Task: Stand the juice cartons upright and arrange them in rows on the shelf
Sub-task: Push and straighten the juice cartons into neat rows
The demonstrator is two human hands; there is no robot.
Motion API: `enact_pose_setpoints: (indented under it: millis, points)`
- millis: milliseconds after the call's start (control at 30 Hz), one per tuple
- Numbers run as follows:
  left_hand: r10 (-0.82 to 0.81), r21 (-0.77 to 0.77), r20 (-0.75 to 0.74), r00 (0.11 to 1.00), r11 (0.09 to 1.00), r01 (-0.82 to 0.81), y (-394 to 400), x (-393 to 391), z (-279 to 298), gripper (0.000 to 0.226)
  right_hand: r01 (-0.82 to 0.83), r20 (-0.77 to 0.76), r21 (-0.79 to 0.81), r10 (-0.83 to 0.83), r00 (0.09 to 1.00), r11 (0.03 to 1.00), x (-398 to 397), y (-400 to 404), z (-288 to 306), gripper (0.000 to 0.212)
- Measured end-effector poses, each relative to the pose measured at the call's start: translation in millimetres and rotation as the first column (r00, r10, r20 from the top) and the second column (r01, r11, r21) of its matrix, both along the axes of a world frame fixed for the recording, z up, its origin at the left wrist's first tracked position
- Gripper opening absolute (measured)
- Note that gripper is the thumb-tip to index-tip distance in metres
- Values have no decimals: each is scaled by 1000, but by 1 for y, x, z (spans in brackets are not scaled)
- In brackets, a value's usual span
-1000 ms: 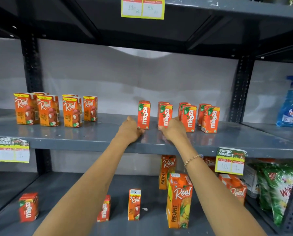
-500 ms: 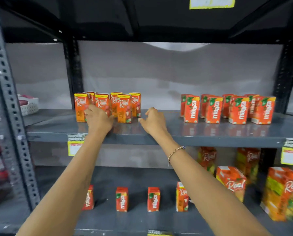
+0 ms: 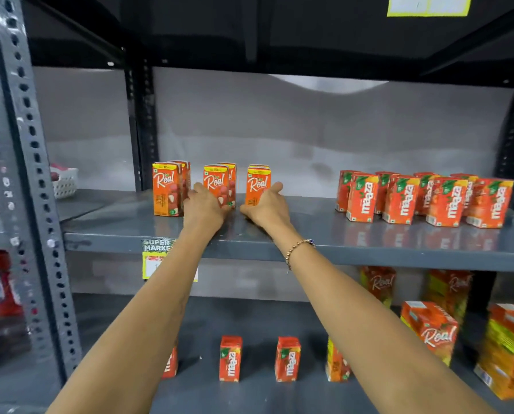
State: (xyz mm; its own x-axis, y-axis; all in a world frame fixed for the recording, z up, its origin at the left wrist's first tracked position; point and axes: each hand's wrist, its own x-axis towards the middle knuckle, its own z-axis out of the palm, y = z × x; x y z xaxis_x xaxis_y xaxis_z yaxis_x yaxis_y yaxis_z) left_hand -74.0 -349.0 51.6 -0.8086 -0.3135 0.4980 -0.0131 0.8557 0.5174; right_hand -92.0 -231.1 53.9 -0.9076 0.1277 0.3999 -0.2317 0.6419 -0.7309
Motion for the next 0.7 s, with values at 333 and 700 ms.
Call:
enact_pose_setpoints:
  millis: [333, 700]
  points:
    - [0, -90, -53, 999, 996, -5, 2, -4, -8, 68, 54, -45, 31, -53, 998, 998, -3, 1, -5, 74]
    - [0, -32, -44, 999, 999, -1, 4, 0, -7, 72, 39, -32, -8, -39, 999, 999, 0, 2, -6, 75]
